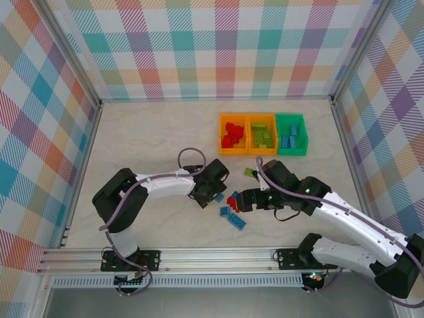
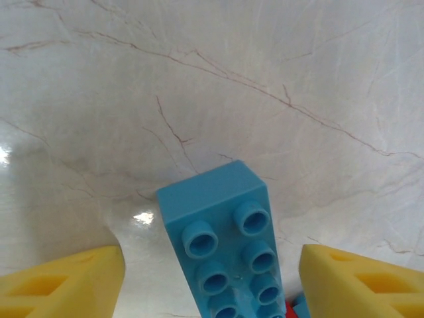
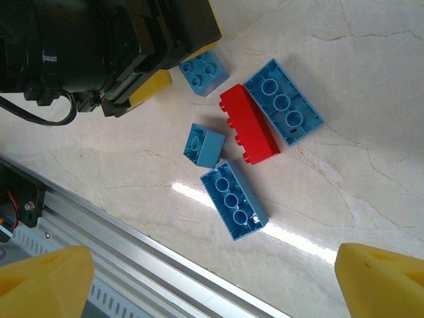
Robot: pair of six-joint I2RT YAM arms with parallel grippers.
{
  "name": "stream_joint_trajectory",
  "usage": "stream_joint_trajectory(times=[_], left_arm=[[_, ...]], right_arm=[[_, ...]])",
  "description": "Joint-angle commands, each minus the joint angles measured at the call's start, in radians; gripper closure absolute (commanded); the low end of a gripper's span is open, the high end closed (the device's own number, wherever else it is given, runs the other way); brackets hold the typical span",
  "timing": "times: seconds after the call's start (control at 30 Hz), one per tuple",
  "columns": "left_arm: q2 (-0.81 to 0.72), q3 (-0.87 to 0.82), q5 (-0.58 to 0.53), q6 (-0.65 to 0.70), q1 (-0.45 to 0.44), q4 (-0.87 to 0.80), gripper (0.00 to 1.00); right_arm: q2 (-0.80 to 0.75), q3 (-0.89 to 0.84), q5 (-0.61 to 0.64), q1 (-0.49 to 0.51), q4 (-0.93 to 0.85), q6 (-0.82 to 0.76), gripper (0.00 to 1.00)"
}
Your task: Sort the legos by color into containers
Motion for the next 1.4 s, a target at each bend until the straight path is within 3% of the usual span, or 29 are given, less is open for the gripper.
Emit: stream_joint_trajectory(times=[0.0,0.2,0.4,0.57,0.73,0.97,1.23,1.37], left_arm=[[0.052,0.017,0.011,0.044,0.012,-0.078,0.37],[0.065,0.034,-0.011,0.070,0.013,-0.143,0.55],[0.024,0.038,0.000,0.133,0.013,-0.105,0.70],[-0.067,0.118,-0.019,0.354,-0.025,0.002,0.72],[-0.056,0.275,-0.048,0.573,-0.054,0.142,0.72],[0.246,0.656,-0.016,0.863,-0.056,0.320,0.75],[0.718,1.306,0.003,1.063,-0.050,0.320,0.75],[0.852,1.468,0.025,1.080,-0.041,0.410,0.74]], right_arm=[[-0.007,-0.006,0.011,0.010,0.012,0.022,0.06],[0.002,-0.005,0.012,0.013,0.002,0.018,0.04],[-0.018,-0.007,0.014,0.013,-0.005,0.018,0.04],[-0.065,-0.021,0.001,0.013,0.057,0.019,0.03],[-0.168,-0.029,0.213,0.012,0.084,0.027,0.01],[-0.319,-0.055,0.558,0.008,0.096,0.013,0.00],[-0.378,-0.044,0.610,0.008,0.014,0.034,0.00],[-0.413,-0.057,0.606,0.008,-0.024,0.047,0.00]])
